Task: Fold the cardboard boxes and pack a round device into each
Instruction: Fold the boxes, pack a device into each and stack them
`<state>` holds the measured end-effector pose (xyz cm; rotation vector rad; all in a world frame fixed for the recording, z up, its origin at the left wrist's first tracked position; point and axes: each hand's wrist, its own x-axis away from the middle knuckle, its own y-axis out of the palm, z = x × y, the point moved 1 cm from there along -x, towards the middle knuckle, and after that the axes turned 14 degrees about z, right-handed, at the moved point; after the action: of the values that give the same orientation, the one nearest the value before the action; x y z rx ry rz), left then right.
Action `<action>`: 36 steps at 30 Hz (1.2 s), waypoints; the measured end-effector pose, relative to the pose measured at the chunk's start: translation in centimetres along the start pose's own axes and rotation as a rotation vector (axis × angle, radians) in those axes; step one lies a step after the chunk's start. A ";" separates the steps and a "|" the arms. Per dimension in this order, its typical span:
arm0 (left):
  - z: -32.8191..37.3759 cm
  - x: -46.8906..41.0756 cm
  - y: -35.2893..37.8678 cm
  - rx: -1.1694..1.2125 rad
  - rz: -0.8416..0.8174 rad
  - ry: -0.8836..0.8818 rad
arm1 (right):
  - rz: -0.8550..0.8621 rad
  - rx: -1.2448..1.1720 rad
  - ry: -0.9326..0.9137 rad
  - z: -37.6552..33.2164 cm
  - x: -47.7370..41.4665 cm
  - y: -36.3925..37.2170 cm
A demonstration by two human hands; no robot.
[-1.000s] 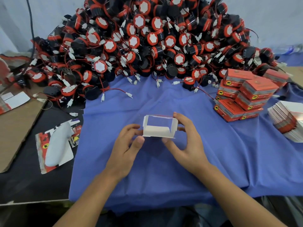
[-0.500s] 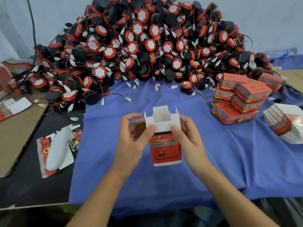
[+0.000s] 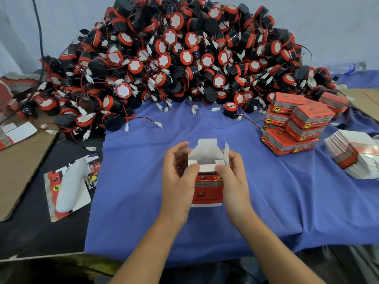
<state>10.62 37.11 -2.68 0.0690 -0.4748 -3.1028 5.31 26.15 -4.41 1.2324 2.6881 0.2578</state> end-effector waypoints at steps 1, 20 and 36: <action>0.1 0.1 0.1 -0.006 0.006 0.010 | 0.005 0.000 -0.004 0.0 0.1 0.1; 0.2 1.3 -0.3 -0.034 0.027 0.060 | 0.046 -0.019 -0.155 -0.8 1.6 0.5; 1.6 1.7 0.1 -0.052 -0.077 0.097 | 0.033 -0.019 -0.138 -1.8 2.0 0.3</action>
<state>8.88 37.52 -1.18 0.2427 -0.3979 -3.1656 3.86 27.77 -2.80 1.2421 2.5451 0.1945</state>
